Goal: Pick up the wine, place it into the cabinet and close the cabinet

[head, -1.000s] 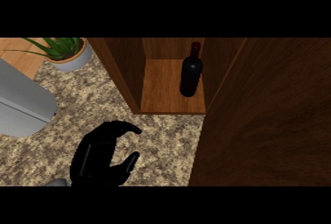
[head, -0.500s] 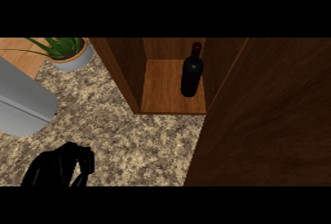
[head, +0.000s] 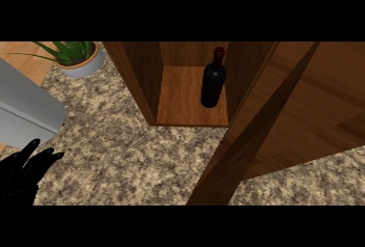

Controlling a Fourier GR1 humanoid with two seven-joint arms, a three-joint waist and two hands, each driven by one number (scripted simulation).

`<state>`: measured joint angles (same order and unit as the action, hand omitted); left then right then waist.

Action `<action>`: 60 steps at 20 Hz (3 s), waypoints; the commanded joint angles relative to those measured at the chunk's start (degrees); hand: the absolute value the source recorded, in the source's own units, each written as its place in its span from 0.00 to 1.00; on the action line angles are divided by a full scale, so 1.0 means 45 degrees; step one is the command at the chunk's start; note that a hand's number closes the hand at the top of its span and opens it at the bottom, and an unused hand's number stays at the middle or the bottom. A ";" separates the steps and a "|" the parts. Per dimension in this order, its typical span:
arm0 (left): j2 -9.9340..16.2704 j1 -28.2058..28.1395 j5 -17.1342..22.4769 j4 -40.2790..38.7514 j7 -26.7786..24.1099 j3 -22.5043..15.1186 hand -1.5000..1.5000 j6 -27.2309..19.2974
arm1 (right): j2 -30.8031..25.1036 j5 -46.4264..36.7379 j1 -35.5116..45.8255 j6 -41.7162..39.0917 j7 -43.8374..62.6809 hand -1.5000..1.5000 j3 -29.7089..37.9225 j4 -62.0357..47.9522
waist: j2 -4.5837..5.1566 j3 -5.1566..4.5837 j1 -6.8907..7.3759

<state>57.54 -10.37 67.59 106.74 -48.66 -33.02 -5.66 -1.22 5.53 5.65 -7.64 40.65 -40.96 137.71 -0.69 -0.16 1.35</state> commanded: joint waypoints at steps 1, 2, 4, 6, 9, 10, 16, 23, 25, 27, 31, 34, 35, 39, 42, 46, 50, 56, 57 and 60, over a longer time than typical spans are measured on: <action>0.0841 -0.1058 0.0579 -0.0071 -0.0387 0.0976 0.00 0.1013 | 0.0258 -0.1240 0.1470 0.1819 0.0483 1.00 -0.2813 -0.0439 | -0.0033 -0.0019 0.0130; 0.0606 -0.1032 0.0490 -0.0281 -0.0478 0.0974 0.00 0.0918 | 0.0258 -0.1467 0.1711 0.2209 0.0192 1.00 -0.3441 -0.0709 | -0.0022 -0.0015 0.0053; 0.1141 -0.1623 0.0711 -0.0348 -0.0683 0.1464 0.00 0.1364 | 0.0257 -0.1555 0.2776 0.3234 0.0012 1.00 -0.3434 -0.1588 | -0.0001 -0.0016 0.0259; 0.1211 -0.1728 0.0695 -0.1151 -0.0826 0.1677 0.00 0.2321 | 0.0238 -0.1762 0.3405 0.4155 -0.0233 1.00 -0.3627 -0.1728 | 0.0014 -0.0033 0.0167; 0.1630 -0.2026 0.0867 -0.1272 -0.0950 0.2153 0.00 0.2835 | 0.0208 -0.1846 0.4366 0.5163 -0.0652 1.00 -0.3249 -0.2278 | 0.0009 -0.0034 0.0359; 0.1515 -0.2265 0.0772 -0.1422 -0.1041 0.2038 0.00 0.2911 | 0.0199 -0.2121 0.4577 0.5606 -0.0787 1.00 -0.3208 -0.2283 | 0.0000 -0.0034 0.0327; 0.2257 -0.2915 0.1003 -0.2286 -0.1333 0.2982 0.00 0.4507 | 0.0171 -0.1957 0.6031 0.7468 -0.1040 1.00 -0.2248 -0.3143 | 0.0056 -0.0035 0.0526; 0.2729 -0.3114 0.1577 -0.1973 -0.0696 0.3720 0.00 0.5247 | 0.0224 -0.0847 0.9292 0.8389 -0.1156 1.00 0.0066 -0.6402 | 0.0194 -0.0001 0.0625; 0.3046 -0.3641 0.1782 -0.2729 -0.0802 0.4319 0.00 0.6247 | 0.0242 -0.0157 1.0347 0.8250 -0.1065 1.00 0.0882 -0.7133 | 0.0176 0.0008 0.0612; 0.2641 -0.3837 0.1055 -0.3212 -0.1131 0.4253 0.00 0.6613 | 0.0253 0.0273 1.1369 0.8404 -0.1584 1.00 0.1426 -0.8364 | 0.0190 -0.0003 0.0644; 0.2395 -0.4041 0.1245 -0.3312 -0.0861 0.4706 0.00 0.6815 | 0.0265 0.2056 1.2499 0.6605 -0.2667 1.00 0.3282 -1.0298 | 0.0242 0.0023 0.0536; 0.2400 -0.4182 0.1074 -0.3602 -0.0775 0.5231 0.00 0.7247 | 0.0268 0.2810 1.3196 0.5517 -0.3210 1.00 0.3688 -1.1763 | 0.0226 0.0022 0.0422; 0.2492 -0.4304 0.1224 -0.3571 -0.0653 0.5391 0.00 0.7504 | 0.0254 0.2750 1.2854 0.4911 -0.4038 1.00 0.3832 -1.2601 | 0.0264 0.0025 0.0481; 0.2476 -0.4029 0.1300 -0.3221 -0.0250 0.5748 0.00 0.6904 | 0.0271 0.5350 1.3423 0.2252 -0.2706 1.00 0.3403 -1.3027 | 0.0289 0.0024 0.0669; 0.2132 -0.4148 0.1076 -0.3247 -0.0126 0.5565 0.00 0.7111 | 0.0271 0.6385 1.3206 0.0006 -0.1975 1.00 0.2632 -1.4075 | 0.0386 -0.0009 0.0838; 0.2331 -0.4143 0.1537 -0.3931 0.0346 0.6339 0.00 0.7737 | 0.0272 0.7586 1.3788 -0.2049 -0.1730 1.00 0.3035 -1.5677 | 0.0295 0.0014 0.0548; 0.1854 -0.3996 0.1141 -0.3930 0.0573 0.6603 0.00 0.7546 | 0.0272 0.8396 1.4715 -0.2928 -0.1872 1.00 0.3206 -1.7543 | 0.0241 0.0018 0.0424; 0.1470 -0.4779 0.0938 -0.3242 0.1067 0.7206 0.00 0.7358 | 0.0271 0.9058 1.4339 -0.4366 -0.2925 1.00 0.4058 -1.9023 | 0.0172 0.0043 0.0283; 0.1371 -0.4351 0.0936 -0.3188 0.1165 0.7143 0.00 0.7313 | 0.0271 0.9327 1.5051 -0.4956 -0.3079 1.00 0.4613 -2.0080 | 0.0252 0.0034 0.0385; 0.1108 -0.4159 0.0693 -0.4267 0.1273 0.7555 0.00 0.8285 | 0.0272 0.9053 1.4535 -0.5281 -0.4042 1.00 0.4333 -2.0376 | 0.0242 0.0024 0.0218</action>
<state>63.56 -29.83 71.68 89.57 -41.55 -0.71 26.56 0.03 45.80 71.38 -28.43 26.29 -23.38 51.11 -0.01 -0.19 2.85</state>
